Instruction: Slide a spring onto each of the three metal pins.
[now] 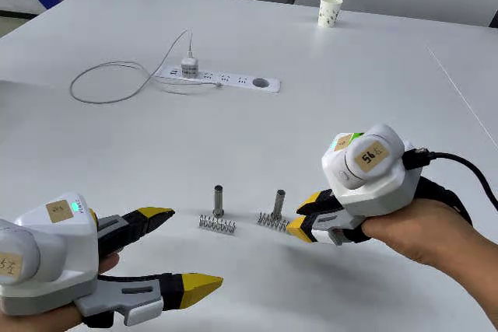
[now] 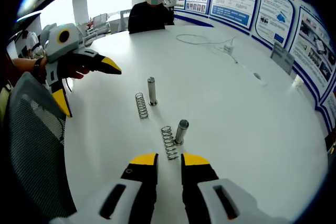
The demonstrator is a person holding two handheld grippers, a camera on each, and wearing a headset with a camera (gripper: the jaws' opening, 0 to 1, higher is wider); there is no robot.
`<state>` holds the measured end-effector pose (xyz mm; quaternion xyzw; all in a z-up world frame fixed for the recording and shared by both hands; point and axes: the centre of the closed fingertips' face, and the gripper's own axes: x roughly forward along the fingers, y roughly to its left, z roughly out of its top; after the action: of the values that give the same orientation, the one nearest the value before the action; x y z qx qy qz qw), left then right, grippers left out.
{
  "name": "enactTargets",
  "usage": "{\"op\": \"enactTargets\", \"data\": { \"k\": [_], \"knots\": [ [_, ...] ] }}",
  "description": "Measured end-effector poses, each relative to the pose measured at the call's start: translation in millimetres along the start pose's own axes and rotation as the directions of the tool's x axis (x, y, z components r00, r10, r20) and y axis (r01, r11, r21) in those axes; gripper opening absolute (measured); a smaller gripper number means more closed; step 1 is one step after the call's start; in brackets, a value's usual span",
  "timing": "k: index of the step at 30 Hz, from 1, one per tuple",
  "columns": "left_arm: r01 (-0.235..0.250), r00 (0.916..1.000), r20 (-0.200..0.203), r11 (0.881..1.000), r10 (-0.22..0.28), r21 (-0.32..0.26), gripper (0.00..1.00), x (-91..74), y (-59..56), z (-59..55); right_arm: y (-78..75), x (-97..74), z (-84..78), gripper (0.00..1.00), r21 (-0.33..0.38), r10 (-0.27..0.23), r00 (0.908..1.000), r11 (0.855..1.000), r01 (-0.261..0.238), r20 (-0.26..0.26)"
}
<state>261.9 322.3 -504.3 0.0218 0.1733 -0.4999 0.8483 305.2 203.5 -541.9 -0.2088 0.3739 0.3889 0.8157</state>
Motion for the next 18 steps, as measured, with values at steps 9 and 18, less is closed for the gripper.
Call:
{"op": "enactTargets", "data": {
  "k": [9,18],
  "knots": [
    [-0.003,1.0,-0.006,1.0,0.003,-0.006,0.75,0.2,-0.6,-2.1,-1.3,14.0,-9.5,0.16,-0.004,0.027,0.9993,1.0,-0.027,-0.025],
    [-0.005,0.9999,-0.012,1.0,0.005,-0.01,0.74,0.2,-0.3,-3.3,-0.5,18.7,-11.5,0.15,-0.006,0.037,0.9989,0.999,-0.037,-0.028]
  ]
}}
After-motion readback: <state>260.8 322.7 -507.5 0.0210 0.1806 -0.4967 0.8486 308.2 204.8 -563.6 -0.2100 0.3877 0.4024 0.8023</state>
